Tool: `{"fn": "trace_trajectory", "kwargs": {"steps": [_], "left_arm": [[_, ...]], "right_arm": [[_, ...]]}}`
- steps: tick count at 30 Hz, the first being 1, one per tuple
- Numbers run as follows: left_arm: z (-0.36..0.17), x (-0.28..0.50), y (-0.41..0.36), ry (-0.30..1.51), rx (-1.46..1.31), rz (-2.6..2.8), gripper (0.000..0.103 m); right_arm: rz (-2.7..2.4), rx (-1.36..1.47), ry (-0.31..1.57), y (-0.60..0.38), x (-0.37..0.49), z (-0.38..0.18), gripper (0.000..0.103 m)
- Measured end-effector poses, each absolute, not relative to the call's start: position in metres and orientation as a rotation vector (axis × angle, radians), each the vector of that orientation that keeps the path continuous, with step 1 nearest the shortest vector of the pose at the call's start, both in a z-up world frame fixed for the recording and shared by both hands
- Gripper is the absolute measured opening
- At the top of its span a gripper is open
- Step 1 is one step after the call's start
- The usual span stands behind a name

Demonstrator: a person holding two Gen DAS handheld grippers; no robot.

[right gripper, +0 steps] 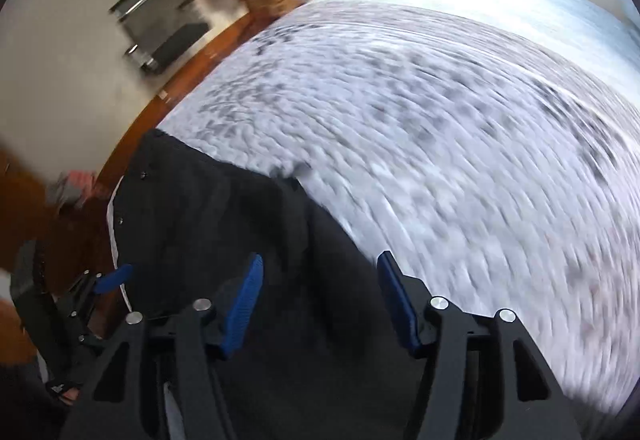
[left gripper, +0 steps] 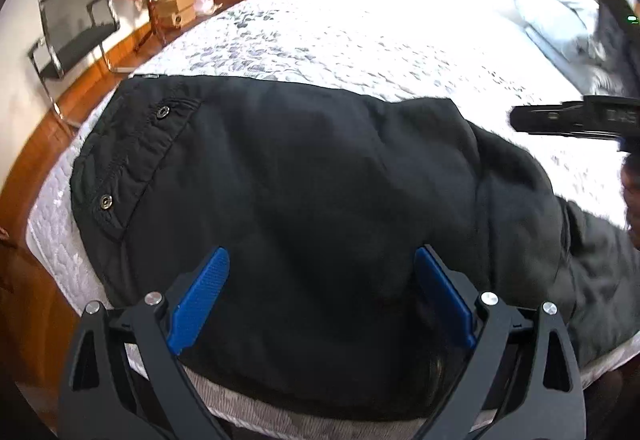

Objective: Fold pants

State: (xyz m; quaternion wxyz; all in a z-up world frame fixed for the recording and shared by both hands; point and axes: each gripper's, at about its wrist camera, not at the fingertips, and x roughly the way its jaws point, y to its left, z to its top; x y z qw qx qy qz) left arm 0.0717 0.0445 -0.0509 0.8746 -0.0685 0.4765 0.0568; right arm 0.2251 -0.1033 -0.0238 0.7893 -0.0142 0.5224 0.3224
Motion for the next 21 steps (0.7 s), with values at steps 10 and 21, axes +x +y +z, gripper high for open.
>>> {"fn": "trace_trajectory", "kwargs": {"steps": [10, 21], "left_arm": [[-0.049, 0.123, 0.059, 0.989, -0.143, 0.195, 0.094], [-0.062, 0.145, 0.077, 1.009, -0.127, 0.304, 0.094]], "right_arm": [[0.816, -0.179, 1.253, -0.065, 0.249, -0.070, 0.044], [0.686, -0.082, 1.180, -0.081, 0.252, -0.063, 0.007]]}}
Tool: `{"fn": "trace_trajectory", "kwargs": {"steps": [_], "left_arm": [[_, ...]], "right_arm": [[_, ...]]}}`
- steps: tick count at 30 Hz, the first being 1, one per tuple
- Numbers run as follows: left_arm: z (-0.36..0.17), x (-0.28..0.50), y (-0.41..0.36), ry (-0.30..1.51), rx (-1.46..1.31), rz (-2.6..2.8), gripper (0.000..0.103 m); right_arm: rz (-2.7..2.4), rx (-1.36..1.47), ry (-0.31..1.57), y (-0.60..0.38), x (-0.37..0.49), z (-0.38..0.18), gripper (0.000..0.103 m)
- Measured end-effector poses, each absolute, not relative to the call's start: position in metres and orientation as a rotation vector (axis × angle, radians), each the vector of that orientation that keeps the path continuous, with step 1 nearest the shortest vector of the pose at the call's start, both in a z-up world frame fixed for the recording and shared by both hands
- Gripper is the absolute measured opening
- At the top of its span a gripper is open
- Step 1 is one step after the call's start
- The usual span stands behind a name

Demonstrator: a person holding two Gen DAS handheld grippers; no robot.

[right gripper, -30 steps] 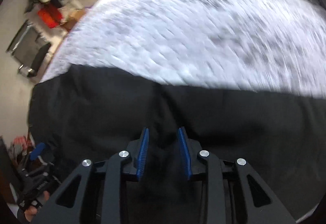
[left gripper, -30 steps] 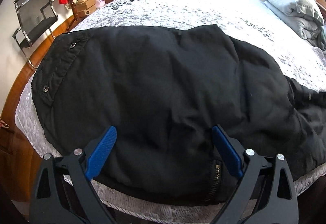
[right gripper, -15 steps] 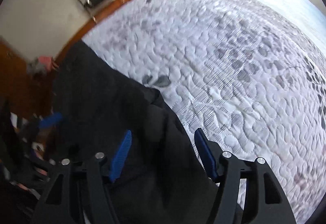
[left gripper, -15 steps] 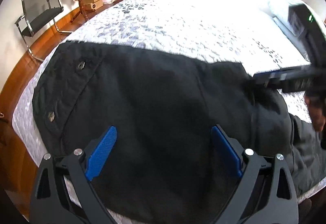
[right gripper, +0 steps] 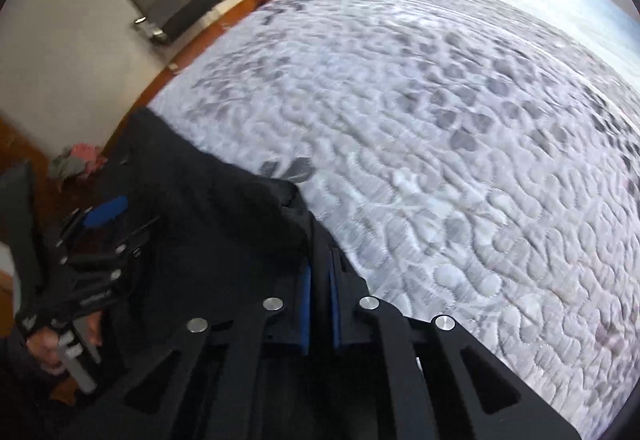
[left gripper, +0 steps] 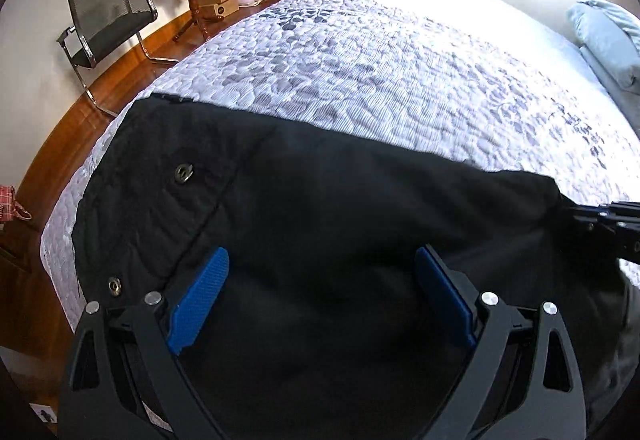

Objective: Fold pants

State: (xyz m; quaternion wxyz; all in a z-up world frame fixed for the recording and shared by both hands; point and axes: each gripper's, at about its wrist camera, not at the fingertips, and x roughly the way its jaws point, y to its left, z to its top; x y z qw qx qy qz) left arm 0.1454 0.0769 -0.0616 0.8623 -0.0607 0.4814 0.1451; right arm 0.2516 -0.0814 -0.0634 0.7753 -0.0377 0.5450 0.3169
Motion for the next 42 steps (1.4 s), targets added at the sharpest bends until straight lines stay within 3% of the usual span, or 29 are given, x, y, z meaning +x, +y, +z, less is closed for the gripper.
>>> {"fn": "trace_trajectory", "kwargs": {"steps": [3, 6, 7, 13, 22, 28, 31, 37, 40, 42], "left_arm": [[-0.064, 0.141, 0.076, 1.012, -0.096, 0.299, 0.094], [-0.060, 0.135, 0.082, 1.016, -0.095, 0.285, 0.094], [-0.057, 0.132, 0.087, 1.013, -0.097, 0.284, 0.094], [-0.049, 0.115, 0.127, 0.989, -0.100, 0.330, 0.094], [-0.035, 0.091, 0.153, 0.978, -0.160, 0.310, 0.094], [-0.031, 0.086, 0.145, 0.980, -0.168, 0.267, 0.094], [-0.030, 0.082, 0.144, 0.983, -0.177, 0.254, 0.094], [-0.032, 0.076, 0.146, 0.993, -0.200, 0.249, 0.094], [-0.032, 0.073, 0.147, 0.994, -0.211, 0.247, 0.094], [-0.032, 0.072, 0.148, 0.997, -0.217, 0.248, 0.094]], "right_arm": [[0.643, -0.143, 1.182, -0.070, 0.245, -0.070, 0.009], [0.602, -0.158, 1.138, -0.072, 0.235, -0.055, 0.028], [0.590, -0.165, 1.114, -0.072, 0.230, -0.047, 0.039], [0.726, -0.120, 1.050, -0.053, 0.175, -0.017, 0.039], [0.876, -0.153, 1.146, 0.004, 0.077, -0.049, 0.038], [0.801, -0.279, 1.124, 0.020, 0.060, -0.058, 0.046], [0.817, -0.363, 1.100, 0.032, 0.051, -0.055, 0.062], [0.752, -0.450, 1.073, 0.042, 0.040, -0.064, 0.057], [0.715, -0.465, 1.083, 0.041, 0.050, -0.071, 0.039], [0.717, -0.446, 1.093, 0.040, 0.054, -0.072, 0.021]]}}
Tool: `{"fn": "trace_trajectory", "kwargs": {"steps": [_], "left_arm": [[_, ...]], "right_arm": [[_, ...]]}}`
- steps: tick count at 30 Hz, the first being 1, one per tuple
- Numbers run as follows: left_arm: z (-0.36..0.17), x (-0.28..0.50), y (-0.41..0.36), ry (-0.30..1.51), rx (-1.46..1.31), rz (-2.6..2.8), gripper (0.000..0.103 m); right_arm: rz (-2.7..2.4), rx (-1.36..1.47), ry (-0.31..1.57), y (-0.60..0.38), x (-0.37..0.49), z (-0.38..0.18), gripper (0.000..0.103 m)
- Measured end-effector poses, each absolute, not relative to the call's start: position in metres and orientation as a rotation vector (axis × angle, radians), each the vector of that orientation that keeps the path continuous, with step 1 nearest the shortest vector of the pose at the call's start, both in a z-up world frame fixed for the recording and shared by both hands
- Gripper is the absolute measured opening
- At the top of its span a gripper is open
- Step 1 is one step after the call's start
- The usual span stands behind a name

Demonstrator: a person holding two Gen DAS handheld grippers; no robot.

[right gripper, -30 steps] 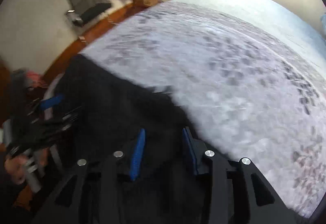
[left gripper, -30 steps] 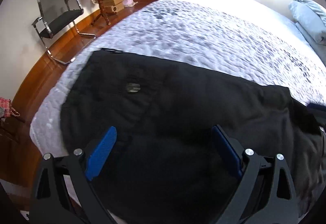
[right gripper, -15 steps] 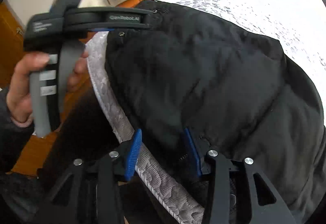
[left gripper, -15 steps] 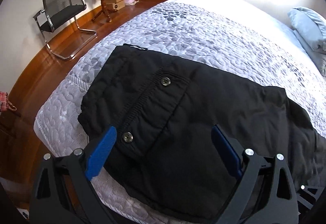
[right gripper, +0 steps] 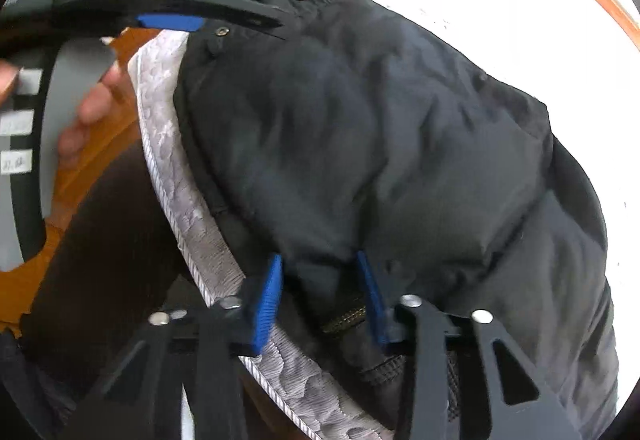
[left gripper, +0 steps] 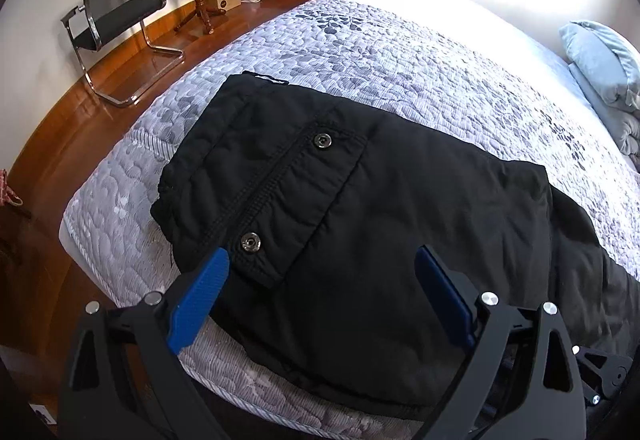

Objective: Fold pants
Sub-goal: 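Lift and fold the pants edge with the right gripper, then release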

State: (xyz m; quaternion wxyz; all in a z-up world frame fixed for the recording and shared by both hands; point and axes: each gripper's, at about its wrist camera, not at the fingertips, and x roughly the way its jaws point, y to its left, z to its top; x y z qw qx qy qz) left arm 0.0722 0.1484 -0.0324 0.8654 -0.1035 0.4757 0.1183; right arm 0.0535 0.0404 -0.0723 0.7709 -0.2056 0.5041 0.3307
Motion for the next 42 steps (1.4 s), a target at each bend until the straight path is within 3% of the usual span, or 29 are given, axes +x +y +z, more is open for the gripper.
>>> {"fn": "trace_trajectory", "kwargs": {"steps": [1, 2, 9, 13, 16, 17, 19, 26, 34, 42], "left_arm": [[-0.032, 0.072, 0.149, 0.997, -0.221, 0.248, 0.094], [-0.032, 0.071, 0.150, 0.996, -0.225, 0.248, 0.094], [-0.030, 0.072, 0.146, 0.983, -0.218, 0.239, 0.094], [-0.035, 0.076, 0.138, 1.002, -0.213, 0.226, 0.094], [-0.035, 0.077, 0.130, 1.004, -0.193, 0.215, 0.094], [-0.036, 0.078, 0.127, 1.006, -0.186, 0.212, 0.094], [-0.036, 0.078, 0.120, 1.011, -0.179, 0.204, 0.094], [-0.037, 0.074, 0.064, 1.022, -0.114, 0.103, 0.094], [-0.059, 0.057, -0.027, 1.102, -0.032, -0.066, 0.094], [-0.082, 0.056, -0.045, 1.137, 0.022, -0.058, 0.095]], "right_arm": [[0.742, -0.401, 1.107, 0.039, 0.056, -0.071, 0.007], [0.757, -0.362, 1.121, 0.038, 0.057, -0.069, 0.005], [0.850, -0.329, 1.109, 0.035, 0.050, -0.052, 0.002], [0.832, -0.290, 1.173, 0.035, 0.058, -0.075, 0.002], [0.836, -0.228, 1.187, 0.030, 0.063, -0.080, 0.007], [0.850, -0.189, 1.193, 0.025, 0.063, -0.078, 0.020], [0.880, -0.127, 1.196, 0.015, 0.061, -0.070, 0.034], [0.634, -0.032, 1.084, -0.085, 0.043, -0.037, 0.034], [0.341, 0.084, 1.153, -0.195, 0.036, -0.067, 0.030], [0.280, 0.224, 1.182, -0.224, 0.038, -0.096, 0.022]]}}
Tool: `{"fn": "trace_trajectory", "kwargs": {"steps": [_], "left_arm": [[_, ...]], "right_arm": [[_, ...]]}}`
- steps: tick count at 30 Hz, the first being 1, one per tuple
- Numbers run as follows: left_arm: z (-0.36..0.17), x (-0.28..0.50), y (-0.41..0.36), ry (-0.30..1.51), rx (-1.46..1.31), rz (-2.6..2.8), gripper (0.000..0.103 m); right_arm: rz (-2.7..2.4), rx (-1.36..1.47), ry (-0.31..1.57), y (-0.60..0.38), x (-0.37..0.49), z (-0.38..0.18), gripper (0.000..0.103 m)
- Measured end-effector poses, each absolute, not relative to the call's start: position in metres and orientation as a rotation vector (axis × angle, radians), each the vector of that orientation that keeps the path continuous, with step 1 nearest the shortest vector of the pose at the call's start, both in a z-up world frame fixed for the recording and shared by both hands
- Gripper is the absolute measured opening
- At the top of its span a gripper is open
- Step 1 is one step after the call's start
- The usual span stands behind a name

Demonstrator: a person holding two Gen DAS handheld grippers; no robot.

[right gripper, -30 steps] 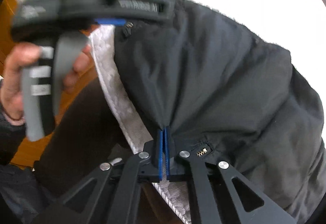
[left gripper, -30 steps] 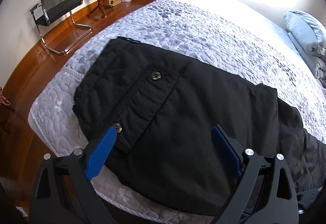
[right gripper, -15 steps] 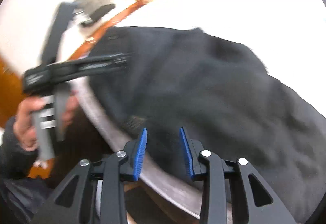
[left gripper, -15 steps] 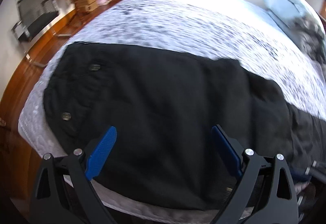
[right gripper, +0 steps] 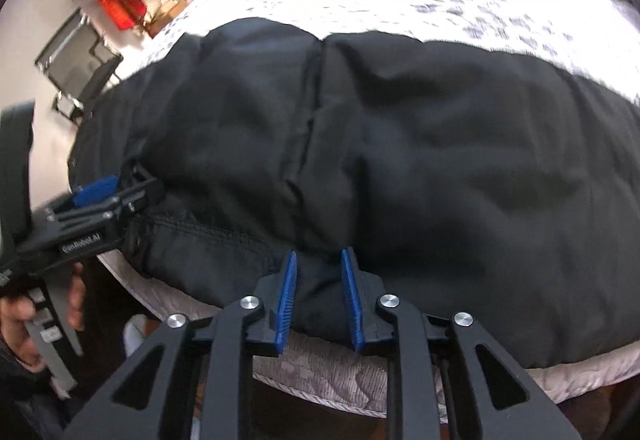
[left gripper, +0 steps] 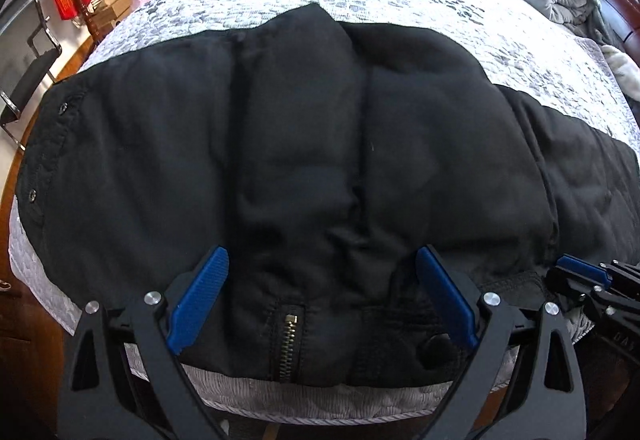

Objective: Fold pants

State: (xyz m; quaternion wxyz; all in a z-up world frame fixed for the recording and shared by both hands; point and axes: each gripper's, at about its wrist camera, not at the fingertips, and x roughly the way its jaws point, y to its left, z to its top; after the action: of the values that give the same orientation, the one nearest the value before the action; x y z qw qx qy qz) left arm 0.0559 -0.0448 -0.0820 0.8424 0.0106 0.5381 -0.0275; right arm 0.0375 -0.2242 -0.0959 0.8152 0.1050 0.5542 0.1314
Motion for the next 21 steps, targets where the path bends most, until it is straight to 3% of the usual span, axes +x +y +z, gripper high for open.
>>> {"fn": "trace_trajectory", "kwargs": {"steps": [6, 10, 15, 21], "left_arm": [[-0.070, 0.052, -0.044, 1.129, -0.006, -0.031, 0.094], [-0.068, 0.043, -0.060, 1.113, 0.040, -0.051, 0.094], [-0.064, 0.038, -0.095, 1.103, 0.086, -0.109, 0.094], [-0.067, 0.046, -0.166, 1.096, 0.122, -0.158, 0.094]], "right_arm": [[0.193, 0.391, 1.060, -0.294, 0.009, -0.069, 0.031], [-0.018, 0.597, 0.991, -0.394, -0.032, -0.070, 0.041], [-0.228, 0.713, 0.978, -0.488, -0.081, -0.081, 0.041], [-0.304, 0.718, 1.039, -0.512, -0.086, -0.098, 0.042]]}}
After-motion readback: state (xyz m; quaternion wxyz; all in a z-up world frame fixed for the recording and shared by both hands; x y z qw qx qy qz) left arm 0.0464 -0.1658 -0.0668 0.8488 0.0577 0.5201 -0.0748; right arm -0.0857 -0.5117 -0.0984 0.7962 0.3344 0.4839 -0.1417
